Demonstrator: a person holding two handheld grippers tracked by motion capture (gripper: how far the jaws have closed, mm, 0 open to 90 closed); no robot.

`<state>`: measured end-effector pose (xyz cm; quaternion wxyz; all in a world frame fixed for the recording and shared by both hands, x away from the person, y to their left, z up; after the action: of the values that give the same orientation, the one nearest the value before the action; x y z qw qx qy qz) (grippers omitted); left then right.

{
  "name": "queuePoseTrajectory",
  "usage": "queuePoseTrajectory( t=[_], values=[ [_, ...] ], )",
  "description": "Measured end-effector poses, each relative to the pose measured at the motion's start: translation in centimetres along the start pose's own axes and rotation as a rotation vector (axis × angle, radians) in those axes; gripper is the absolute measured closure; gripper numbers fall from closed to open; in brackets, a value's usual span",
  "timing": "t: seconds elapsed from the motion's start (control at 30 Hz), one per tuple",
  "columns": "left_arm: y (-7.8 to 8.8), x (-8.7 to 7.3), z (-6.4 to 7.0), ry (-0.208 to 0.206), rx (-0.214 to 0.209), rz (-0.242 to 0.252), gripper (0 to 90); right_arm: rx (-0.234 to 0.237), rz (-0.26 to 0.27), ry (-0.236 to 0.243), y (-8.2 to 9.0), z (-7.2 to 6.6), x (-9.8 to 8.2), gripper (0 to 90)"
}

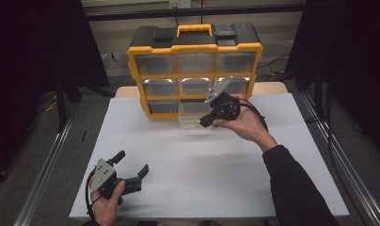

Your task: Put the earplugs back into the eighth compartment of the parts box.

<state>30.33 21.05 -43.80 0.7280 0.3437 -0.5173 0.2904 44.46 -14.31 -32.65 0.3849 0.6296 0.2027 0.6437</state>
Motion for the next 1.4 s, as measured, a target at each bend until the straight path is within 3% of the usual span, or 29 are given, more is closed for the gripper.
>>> queuePoseTrajectory(
  t=[0.53, 0.73, 1.4],
  values=[
    [-0.1, 0.0, 0.0, -0.002, -0.002, -0.003, 2.0, -0.053, -0.022, -0.029, 0.2, 1.8, 1.0, 82.9],
    [-0.1, 0.0, 0.0, 0.009, -0.002, 0.0, 2.0, -0.046, -0.017, -0.054, 0.1, 2.7, 1.2, 82.9],
    [0.0, 0.0, 0.0, -0.001, -0.004, -0.005, 2.0, -0.054, -0.084, -0.107, -1.5, 5.1, 1.7, 82.9]
  ],
)
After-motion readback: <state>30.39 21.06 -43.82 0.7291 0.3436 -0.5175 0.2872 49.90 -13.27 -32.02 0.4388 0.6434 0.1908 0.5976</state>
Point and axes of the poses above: each handheld gripper's, and its own axes: y roughly backward along the jaws, x roughly out of its top, z roughly to its right, the point moved 1 cm from there along -y, roughly forward along the jaws, and after that the axes turned 11 degrees about y, right-handed, at the moved point
